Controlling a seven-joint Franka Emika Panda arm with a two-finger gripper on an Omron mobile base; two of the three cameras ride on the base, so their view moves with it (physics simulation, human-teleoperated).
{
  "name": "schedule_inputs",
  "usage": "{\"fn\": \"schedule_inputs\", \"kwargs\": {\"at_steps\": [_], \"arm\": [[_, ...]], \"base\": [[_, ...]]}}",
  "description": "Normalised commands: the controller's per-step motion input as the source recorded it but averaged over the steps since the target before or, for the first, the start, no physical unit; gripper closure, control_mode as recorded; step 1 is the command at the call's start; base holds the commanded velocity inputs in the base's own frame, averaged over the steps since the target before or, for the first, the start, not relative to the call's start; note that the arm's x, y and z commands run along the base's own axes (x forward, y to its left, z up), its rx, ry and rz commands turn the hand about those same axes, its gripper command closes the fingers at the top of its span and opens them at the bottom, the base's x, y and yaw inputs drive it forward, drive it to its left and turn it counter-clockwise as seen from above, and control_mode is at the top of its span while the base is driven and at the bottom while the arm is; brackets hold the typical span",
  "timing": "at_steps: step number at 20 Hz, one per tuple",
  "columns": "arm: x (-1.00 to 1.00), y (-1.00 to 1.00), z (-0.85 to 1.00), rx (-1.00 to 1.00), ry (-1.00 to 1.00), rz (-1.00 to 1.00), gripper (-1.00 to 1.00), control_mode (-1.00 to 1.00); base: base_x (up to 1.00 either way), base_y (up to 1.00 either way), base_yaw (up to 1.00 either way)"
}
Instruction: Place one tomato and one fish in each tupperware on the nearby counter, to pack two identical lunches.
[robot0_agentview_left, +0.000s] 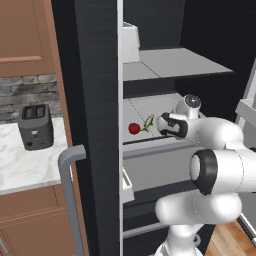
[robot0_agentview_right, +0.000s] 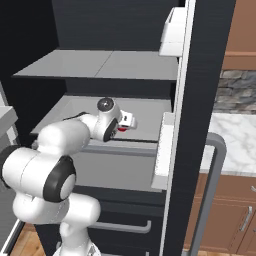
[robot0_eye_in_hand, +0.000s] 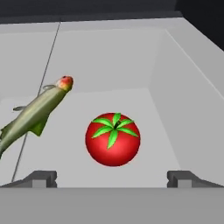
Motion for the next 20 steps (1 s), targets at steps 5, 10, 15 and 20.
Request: {"fn": "schedule_inputs", "kwargs": {"at_steps": [5, 10, 15, 20], "arm": [[0.39, -0.01, -0.21, 0.00, 0.00, 0.00, -1.00, -1.00], [0.37, -0.06, -0.22, 0.00, 0.00, 0.00, -1.00, -1.00], [0.24, -0.07, -0.20, 0.00, 0.00, 0.00, -1.00, -1.00], [0.13, -0.06, -0.23, 0.00, 0.00, 0.00, -1.00, -1.00]], "base": [[0.00, 0.00, 0.00], [0.00, 0.00, 0.00], [0.00, 0.00, 0.00], [0.00, 0.00, 0.00]]}}
